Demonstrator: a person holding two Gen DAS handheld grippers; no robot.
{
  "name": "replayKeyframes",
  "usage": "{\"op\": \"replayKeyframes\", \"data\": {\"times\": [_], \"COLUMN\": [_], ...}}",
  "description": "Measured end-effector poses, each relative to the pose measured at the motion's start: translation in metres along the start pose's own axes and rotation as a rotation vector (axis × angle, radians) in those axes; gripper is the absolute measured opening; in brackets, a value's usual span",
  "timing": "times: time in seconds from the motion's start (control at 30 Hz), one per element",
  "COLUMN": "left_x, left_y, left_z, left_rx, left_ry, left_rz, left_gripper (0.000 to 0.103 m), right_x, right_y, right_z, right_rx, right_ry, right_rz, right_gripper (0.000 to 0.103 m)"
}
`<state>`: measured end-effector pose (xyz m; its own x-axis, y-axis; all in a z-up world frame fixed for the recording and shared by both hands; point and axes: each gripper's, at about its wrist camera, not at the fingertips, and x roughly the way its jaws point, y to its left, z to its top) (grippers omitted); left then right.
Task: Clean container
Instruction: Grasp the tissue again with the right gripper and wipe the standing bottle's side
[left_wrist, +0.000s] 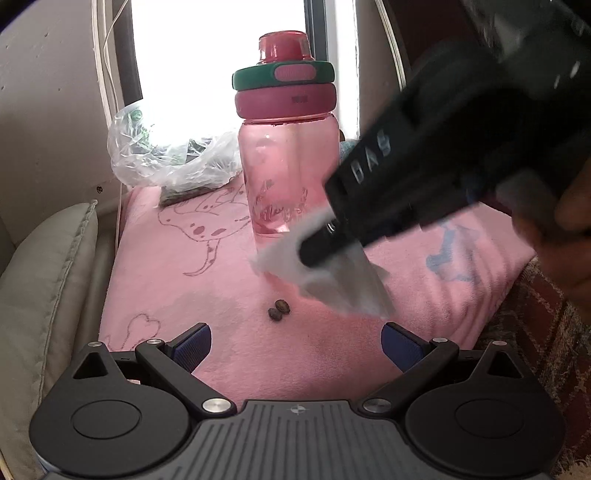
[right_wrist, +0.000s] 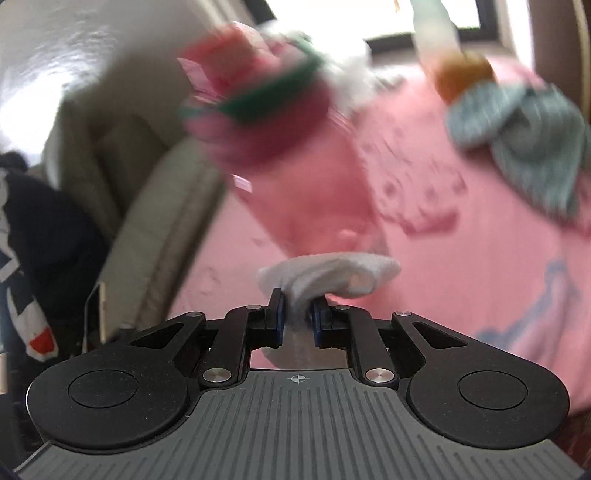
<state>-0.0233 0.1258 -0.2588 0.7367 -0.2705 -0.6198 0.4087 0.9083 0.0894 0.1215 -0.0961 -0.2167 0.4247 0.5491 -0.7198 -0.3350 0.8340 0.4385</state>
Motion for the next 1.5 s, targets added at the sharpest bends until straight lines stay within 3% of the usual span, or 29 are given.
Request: {"op": "replayKeyframes", "data": {"times": [0.17, 0.3, 0.57, 0.67, 0.8, 0.9, 1.0, 1.13, 1.2, 1.3, 1.4, 1.5], "left_x": [0.0, 0.001, 0.001, 0.002, 0.007, 0.007, 0.005, 0.003, 0.003, 0.004, 0.004, 0.003], "left_y": [0.004, 0.002, 0.001, 0.003, 0.004, 0.002, 0.0, 0.004, 0.005, 0.009, 0.013, 0.015], "left_z": [0.001, 0.001, 0.0, -0.001, -0.002, -0.002, -0.002, -0.003, -0.004, -0.008, -0.011, -0.012], "left_rx": [-0.017, -0.011, 0.009, 0.006, -0.003, 0.005, 0.015, 0.006, 0.002, 0.006, -0.002, -0.01], "left_ry": [-0.003, 0.006, 0.019, 0.03, 0.047, 0.048, 0.044, 0.046, 0.054, 0.072, 0.083, 0.081], "left_rz": [0.001, 0.0, 0.015, 0.02, 0.024, 0.022, 0.021, 0.031, 0.039, 0.049, 0.055, 0.057], "left_gripper": [0.099, 0.099, 0.099, 0.099, 0.099, 0.099, 0.099, 0.099, 0.099, 0.099, 0.099, 0.099], "right_x": [-0.043, -0.055, 0.001, -0.005, -0.029, -0.043, -0.044, -0.027, -0.013, 0.014, 0.031, 0.022], "right_y": [0.003, 0.008, -0.029, -0.019, 0.015, 0.043, 0.065, 0.084, 0.087, 0.078, 0.063, 0.051], "right_z": [0.02, 0.023, -0.004, -0.003, 0.005, 0.02, 0.029, 0.027, 0.022, 0.011, -0.001, -0.006], "right_rx": [-0.049, -0.119, 0.0, -0.07, -0.17, -0.194, -0.221, -0.251, -0.243, -0.162, -0.082, -0.017], "right_ry": [-0.154, -0.244, -0.044, -0.038, -0.046, -0.116, -0.196, -0.224, -0.19, -0.071, 0.01, 0.018], "right_rz": [0.034, -0.023, -0.041, -0.034, 0.1, 0.169, 0.15, 0.087, 0.031, -0.02, -0.038, -0.021], "right_gripper": [0.016, 0.017, 0.015, 0.015, 0.015, 0.015, 0.015, 0.015, 0.015, 0.015, 0.015, 0.015]}}
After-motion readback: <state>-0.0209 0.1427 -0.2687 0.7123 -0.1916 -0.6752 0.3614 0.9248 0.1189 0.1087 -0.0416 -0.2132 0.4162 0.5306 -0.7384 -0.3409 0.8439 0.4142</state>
